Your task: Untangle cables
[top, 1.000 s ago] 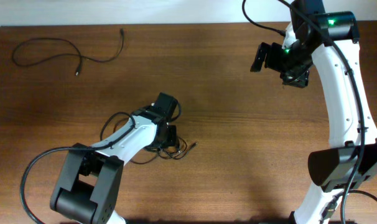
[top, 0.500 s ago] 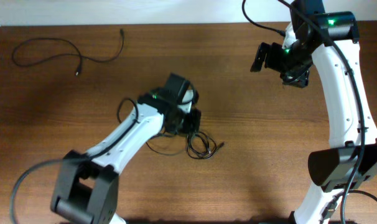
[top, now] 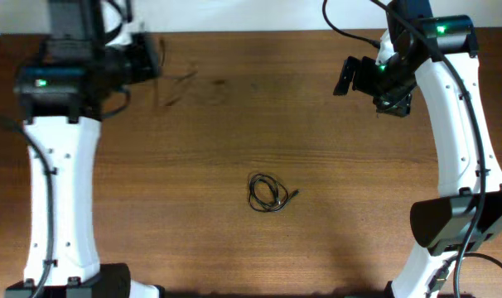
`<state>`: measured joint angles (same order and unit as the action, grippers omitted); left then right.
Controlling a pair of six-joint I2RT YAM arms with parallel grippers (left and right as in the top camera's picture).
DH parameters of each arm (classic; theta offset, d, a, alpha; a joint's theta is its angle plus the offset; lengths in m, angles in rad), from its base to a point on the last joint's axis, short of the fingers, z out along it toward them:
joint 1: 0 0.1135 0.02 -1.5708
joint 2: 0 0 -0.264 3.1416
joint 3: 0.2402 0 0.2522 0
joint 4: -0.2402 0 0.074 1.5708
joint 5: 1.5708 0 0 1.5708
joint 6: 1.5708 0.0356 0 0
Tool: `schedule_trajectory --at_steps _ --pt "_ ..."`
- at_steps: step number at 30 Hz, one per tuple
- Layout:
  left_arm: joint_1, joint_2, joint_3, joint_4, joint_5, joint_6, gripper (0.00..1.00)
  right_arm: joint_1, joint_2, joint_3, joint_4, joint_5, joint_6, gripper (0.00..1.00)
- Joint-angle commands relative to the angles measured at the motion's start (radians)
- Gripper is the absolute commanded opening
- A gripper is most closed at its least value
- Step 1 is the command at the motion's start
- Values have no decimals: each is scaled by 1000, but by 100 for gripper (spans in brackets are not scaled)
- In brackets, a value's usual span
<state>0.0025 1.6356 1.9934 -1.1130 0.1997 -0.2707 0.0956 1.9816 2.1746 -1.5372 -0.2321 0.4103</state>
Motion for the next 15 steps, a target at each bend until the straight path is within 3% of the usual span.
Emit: schedule_trajectory --at_steps 1,4,9,12,15 --pt "139 27 4 -37 9 -28 0 -5 -7 3 0 9 -11 99" --pt "251 90 3 -110 142 -28 0 -5 -7 3 0 9 -11 99" --pt "259 97 4 -107 173 -28 0 -5 -7 3 0 9 -11 98" --pt "261 98 4 -59 401 -28 0 -5 -7 3 0 9 -11 98" --pt "290 100 4 -53 344 -32 0 -5 -7 3 0 9 -11 99"
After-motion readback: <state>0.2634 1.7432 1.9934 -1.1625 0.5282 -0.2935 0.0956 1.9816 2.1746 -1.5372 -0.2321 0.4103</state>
